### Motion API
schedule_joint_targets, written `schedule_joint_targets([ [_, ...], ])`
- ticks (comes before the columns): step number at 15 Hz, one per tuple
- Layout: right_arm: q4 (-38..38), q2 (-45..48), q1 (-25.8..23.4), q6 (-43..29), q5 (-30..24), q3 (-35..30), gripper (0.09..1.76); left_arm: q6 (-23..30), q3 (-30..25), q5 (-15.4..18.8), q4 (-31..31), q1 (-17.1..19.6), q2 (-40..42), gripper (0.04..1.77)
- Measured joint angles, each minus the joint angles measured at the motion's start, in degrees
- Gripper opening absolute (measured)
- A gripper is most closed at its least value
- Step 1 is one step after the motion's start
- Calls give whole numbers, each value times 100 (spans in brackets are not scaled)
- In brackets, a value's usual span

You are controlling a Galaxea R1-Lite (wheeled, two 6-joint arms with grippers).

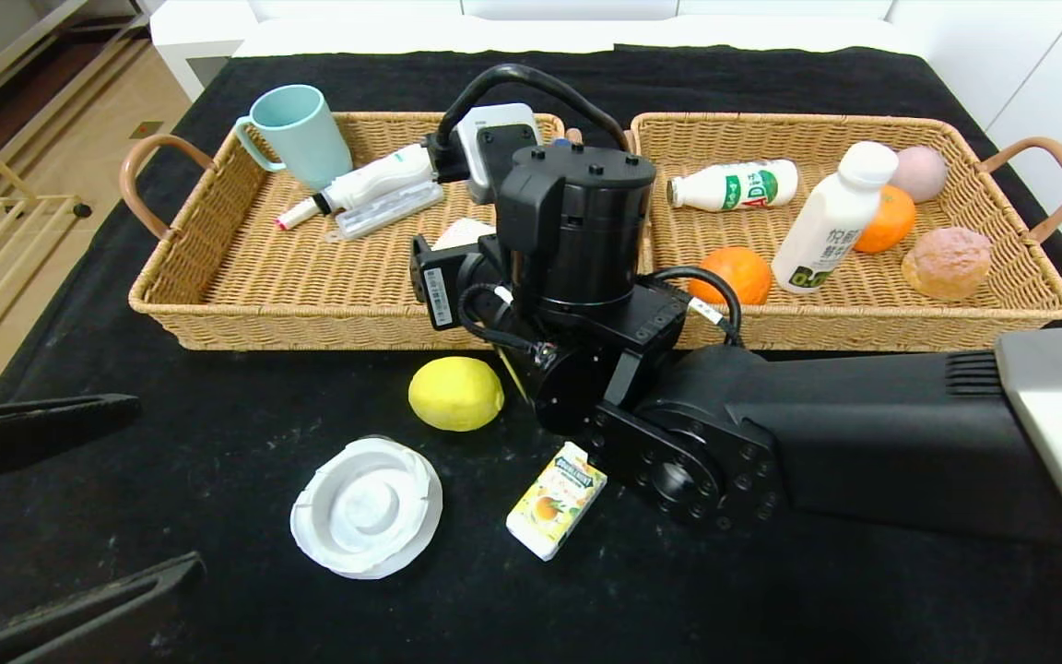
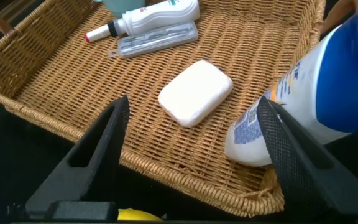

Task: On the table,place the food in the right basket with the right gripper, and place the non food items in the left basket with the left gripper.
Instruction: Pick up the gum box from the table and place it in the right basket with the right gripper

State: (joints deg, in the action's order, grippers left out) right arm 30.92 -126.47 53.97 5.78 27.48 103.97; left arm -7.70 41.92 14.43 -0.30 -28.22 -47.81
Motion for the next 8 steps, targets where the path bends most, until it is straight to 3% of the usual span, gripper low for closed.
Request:
schedule_joint_targets([
  [8,-27,500,311,-29,190,-709,163,2,0,-9,-2,0,10,172],
])
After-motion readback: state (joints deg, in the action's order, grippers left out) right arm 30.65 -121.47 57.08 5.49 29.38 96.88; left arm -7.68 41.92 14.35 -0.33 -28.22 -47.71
